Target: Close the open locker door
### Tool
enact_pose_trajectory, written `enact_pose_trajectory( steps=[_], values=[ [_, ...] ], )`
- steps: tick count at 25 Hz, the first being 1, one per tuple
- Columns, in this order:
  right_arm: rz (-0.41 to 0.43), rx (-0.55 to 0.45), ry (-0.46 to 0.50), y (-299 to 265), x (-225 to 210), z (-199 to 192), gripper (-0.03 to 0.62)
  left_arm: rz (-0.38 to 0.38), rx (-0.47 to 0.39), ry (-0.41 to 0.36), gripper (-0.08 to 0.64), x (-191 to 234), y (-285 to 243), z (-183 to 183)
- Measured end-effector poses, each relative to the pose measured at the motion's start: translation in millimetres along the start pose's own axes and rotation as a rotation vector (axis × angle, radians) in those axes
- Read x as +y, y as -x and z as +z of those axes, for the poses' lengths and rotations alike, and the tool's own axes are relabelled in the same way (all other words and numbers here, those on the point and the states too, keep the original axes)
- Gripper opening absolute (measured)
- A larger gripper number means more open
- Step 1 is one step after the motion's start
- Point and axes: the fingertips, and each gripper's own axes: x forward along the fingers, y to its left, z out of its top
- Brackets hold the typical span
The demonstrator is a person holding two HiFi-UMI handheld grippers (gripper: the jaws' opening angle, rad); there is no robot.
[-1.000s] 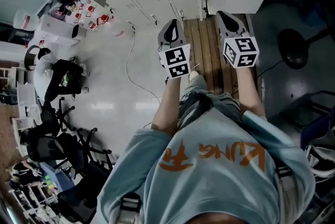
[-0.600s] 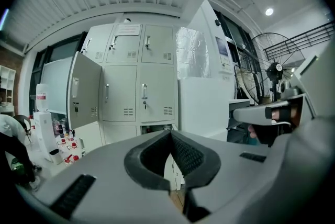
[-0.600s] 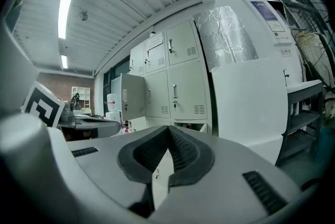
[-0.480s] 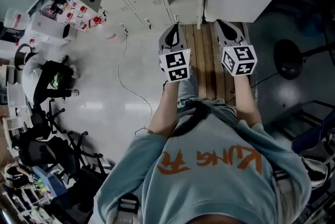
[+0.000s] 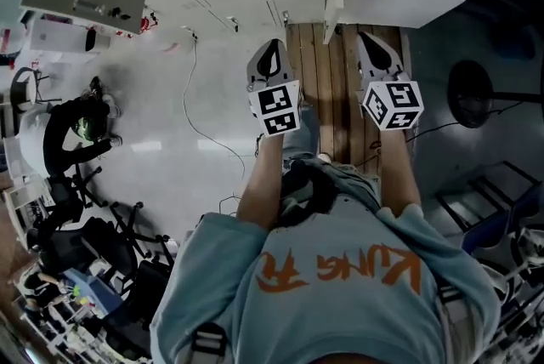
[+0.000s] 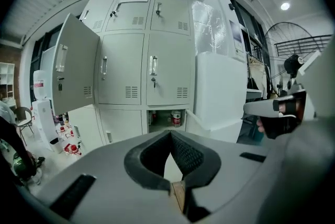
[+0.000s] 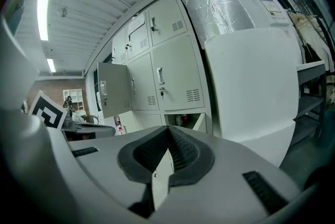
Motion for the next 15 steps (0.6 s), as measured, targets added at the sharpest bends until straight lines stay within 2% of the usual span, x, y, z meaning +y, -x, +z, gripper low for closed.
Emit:
enact_pose_trajectory(
  steps=[9,15],
  values=[
    [0.009,0.042,0.011,-102,-14,20,-0.002,-0.059,0.010,-0.017,0.017,25,-100,27],
    [-0.005,0.058,0.019,-132,-32,31,-0.002,-0.103,0.024,-0.008,0.017,20,-142,32]
  ],
)
